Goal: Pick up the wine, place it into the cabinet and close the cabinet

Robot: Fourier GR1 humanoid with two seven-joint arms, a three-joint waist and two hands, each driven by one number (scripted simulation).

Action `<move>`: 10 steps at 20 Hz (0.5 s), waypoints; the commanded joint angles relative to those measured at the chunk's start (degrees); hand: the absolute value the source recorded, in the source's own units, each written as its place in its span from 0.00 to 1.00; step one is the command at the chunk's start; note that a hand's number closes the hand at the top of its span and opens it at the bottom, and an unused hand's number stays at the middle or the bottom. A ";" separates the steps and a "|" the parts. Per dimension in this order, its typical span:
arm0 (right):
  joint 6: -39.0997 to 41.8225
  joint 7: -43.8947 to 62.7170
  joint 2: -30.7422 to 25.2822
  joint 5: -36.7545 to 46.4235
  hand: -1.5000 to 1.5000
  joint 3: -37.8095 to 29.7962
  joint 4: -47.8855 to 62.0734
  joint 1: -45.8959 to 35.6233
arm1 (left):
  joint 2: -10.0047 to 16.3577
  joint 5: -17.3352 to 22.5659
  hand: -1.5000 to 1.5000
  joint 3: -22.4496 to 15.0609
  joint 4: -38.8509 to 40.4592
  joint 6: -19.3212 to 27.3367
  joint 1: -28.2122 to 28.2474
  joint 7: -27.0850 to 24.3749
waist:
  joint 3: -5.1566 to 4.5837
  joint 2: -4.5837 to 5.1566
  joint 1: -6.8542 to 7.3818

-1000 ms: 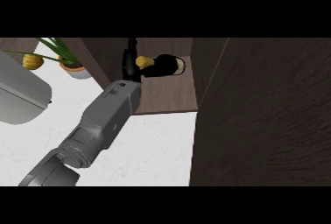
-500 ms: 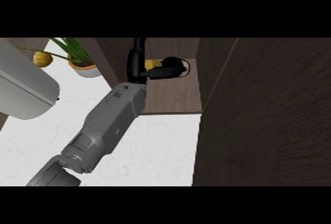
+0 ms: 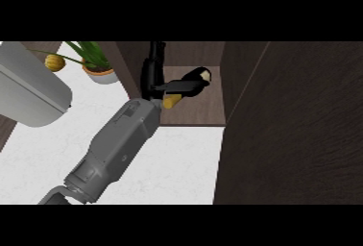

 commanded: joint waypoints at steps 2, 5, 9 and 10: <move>0.81 1.42 -1.48 -2.43 0.00 0.44 -10.04 4.96 | 1.24 -1.52 0.00 -3.76 -12.59 0.94 10.60 2.44 | 0.04 -0.37 0.66; -0.01 3.59 -1.50 -3.99 0.00 -0.63 -10.85 3.81 | 1.81 -1.69 0.00 -4.93 -21.47 3.93 10.79 7.36 | 0.03 -0.31 0.66; -1.07 5.27 -1.56 -4.44 0.00 -1.18 -12.77 2.65 | 4.78 -2.52 0.00 -7.50 -29.84 1.50 20.87 6.67 | 0.00 0.02 0.23; -0.11 6.01 -2.96 -6.22 0.00 -4.16 -11.67 1.05 | 2.68 -3.24 0.00 -9.72 -33.06 3.59 23.15 7.19 | 0.03 0.03 0.52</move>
